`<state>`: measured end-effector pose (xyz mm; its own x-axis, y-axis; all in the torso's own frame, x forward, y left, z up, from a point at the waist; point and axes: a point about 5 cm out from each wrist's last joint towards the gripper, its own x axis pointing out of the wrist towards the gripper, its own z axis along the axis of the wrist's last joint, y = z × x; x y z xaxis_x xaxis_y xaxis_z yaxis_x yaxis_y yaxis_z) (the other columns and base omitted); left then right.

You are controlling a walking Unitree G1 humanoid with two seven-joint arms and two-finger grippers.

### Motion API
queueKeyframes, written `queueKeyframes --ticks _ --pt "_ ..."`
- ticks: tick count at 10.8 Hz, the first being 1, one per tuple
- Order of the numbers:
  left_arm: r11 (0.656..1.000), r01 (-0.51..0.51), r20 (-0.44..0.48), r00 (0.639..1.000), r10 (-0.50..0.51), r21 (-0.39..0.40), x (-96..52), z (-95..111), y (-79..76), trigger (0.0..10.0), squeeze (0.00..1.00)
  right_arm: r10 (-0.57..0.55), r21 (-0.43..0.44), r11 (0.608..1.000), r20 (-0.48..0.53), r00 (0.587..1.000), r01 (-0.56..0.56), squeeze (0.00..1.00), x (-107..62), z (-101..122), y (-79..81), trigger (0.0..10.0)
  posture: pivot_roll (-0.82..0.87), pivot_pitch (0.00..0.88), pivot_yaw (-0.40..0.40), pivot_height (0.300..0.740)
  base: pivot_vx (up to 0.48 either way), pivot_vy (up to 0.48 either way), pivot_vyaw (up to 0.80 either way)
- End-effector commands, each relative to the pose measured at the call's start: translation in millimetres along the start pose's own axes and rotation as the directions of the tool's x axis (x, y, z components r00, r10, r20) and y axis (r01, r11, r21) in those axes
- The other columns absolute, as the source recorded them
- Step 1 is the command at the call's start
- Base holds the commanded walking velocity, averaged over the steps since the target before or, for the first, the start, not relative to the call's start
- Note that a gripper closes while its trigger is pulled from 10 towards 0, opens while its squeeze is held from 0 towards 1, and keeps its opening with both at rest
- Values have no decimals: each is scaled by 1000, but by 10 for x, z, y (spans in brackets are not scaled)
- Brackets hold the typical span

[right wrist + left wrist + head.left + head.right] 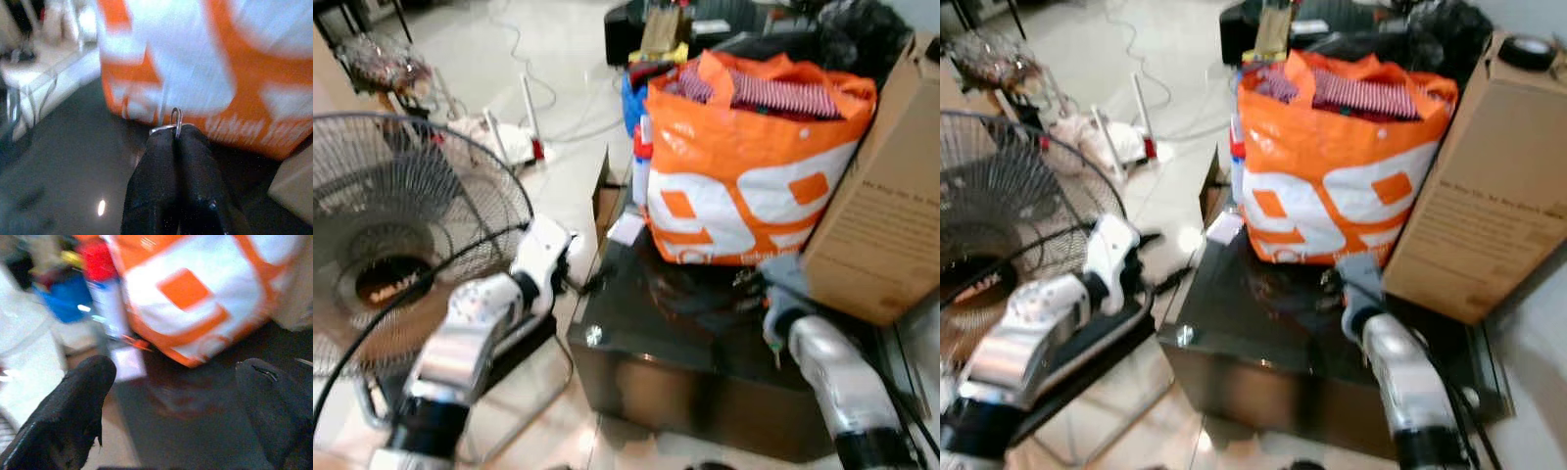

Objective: Hang keys on a hook

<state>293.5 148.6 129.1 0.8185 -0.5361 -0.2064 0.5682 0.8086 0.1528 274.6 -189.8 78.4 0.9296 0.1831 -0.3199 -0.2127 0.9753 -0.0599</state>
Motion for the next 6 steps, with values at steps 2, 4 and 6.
queueKeyframes --ticks 2,4,6 --pt "983 -179 59 983 177 41 -73 95 83 10000 16 -130 17 992 152 980 129 0 -204 261 15 0 -112 0 80 740 0 0 0" --pt "956 -290 104 951 292 -34 -138 117 40 10000 20 -267 53 964 250 931 262 0 -396 382 74 0 -121 0 80 740 0 0 0" --pt "950 -309 119 943 312 -43 -109 160 22 10000 20 -337 132 940 199 920 316 0 -432 362 25 0 -112 0 73 740 0 0 0"
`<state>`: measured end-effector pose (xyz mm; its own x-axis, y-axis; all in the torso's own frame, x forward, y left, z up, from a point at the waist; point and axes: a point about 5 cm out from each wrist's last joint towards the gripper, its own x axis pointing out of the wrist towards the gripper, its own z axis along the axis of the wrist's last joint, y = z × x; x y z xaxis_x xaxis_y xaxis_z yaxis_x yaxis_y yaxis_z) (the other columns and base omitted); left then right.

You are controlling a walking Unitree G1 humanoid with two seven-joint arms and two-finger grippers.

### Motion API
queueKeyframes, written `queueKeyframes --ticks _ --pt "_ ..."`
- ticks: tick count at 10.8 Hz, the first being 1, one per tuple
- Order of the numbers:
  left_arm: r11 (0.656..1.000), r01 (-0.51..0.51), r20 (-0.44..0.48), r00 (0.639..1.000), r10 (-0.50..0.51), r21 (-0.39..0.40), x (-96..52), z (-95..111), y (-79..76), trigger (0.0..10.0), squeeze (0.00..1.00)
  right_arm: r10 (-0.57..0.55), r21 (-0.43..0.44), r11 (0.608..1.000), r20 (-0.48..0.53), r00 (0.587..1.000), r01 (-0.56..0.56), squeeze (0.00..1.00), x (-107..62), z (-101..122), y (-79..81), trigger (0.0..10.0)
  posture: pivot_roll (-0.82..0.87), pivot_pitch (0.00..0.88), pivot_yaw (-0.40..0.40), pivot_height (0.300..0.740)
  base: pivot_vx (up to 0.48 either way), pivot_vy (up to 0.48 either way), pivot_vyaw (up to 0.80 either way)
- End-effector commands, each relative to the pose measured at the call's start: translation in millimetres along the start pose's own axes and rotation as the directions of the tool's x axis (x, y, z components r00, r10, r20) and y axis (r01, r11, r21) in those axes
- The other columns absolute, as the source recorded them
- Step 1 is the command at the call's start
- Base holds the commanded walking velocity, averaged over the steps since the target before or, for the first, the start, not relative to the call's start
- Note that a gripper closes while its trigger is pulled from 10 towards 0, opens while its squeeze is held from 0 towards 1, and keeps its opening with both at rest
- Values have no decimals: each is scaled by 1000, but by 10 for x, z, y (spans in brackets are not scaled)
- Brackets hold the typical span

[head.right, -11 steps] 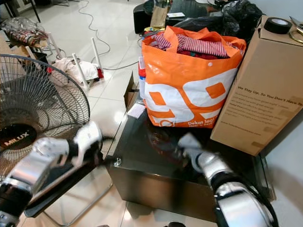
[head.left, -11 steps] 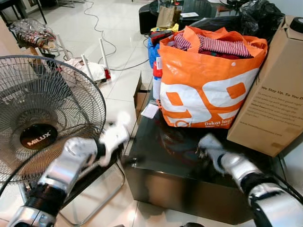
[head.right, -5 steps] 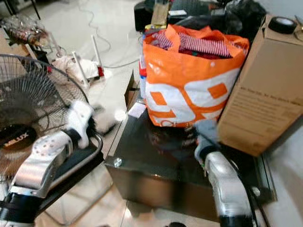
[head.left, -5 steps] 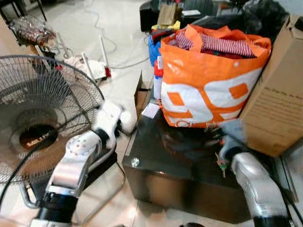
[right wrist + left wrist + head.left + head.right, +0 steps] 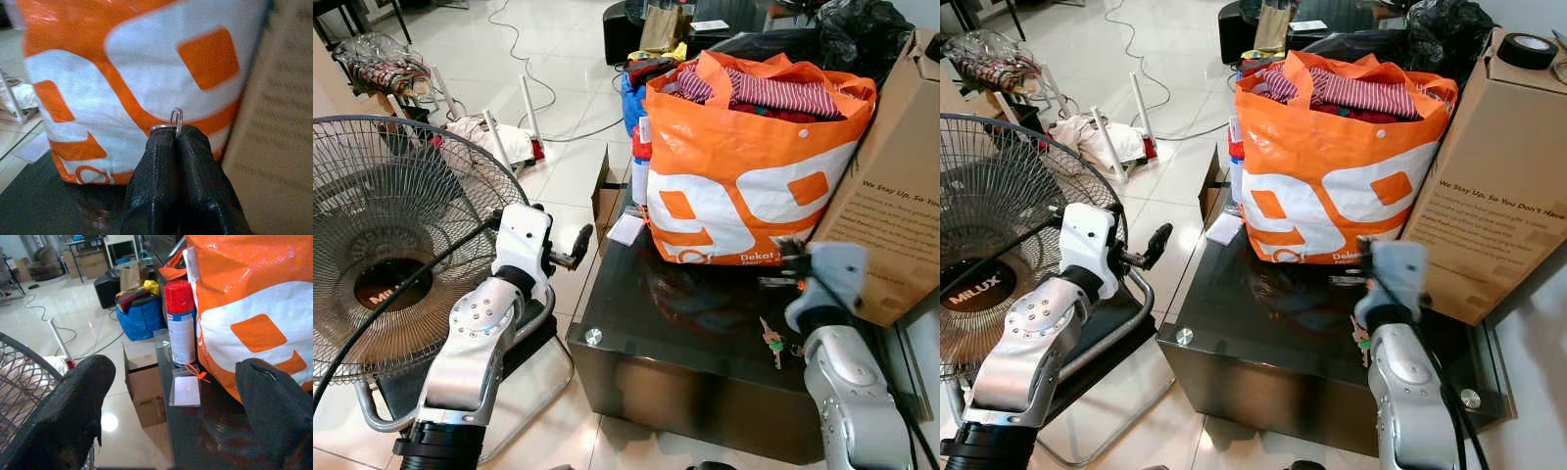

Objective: Hang keys on a hook

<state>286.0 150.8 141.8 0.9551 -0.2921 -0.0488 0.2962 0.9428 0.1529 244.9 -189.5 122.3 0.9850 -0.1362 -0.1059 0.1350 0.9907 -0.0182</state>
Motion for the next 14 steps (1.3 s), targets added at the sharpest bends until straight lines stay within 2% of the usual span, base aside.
queueKeyframes --ticks 1,4,5,8,10,11,12,14 --pt "1000 -17 17 1000 17 12 17 55 24 10000 24 -28 37 999 -8 1000 28 0 -1 35 -35 0 -109 0 76 740 0 0 0" --pt "1000 -27 15 1000 27 14 65 55 50 10000 20 -55 11 998 105 993 54 0 10 170 -107 0 -115 0 87 740 0 0 0" --pt "1000 -26 14 1000 26 13 77 47 48 10000 20 -54 53 997 91 994 49 0 2 167 -105 0 -119 0 84 740 0 0 0" --pt "1000 -19 21 1000 19 11 99 43 32 10000 24 -56 107 993 101 993 45 0 9 175 -90 0 -115 0 76 740 0 0 0" --pt "1000 -21 24 1000 20 12 101 41 40 10000 20 -39 150 989 168 985 13 0 49 247 -43 0 -109 0 72 740 0 0 0" --pt "1000 -21 27 999 21 13 101 38 37 10000 20 -35 169 986 169 985 6 0 63 250 -16 0 -110 0 73 740 0 0 0" --pt "1000 -19 29 999 19 16 114 40 34 10000 16 1 181 983 157 988 -29 0 56 237 51 0 -111 0 75 740 0 0 0" --pt "999 -8 30 1000 7 34 123 38 23 10000 16 -8 167 986 139 990 -15 0 64 196 91 0 -114 0 79 740 0 0 0"
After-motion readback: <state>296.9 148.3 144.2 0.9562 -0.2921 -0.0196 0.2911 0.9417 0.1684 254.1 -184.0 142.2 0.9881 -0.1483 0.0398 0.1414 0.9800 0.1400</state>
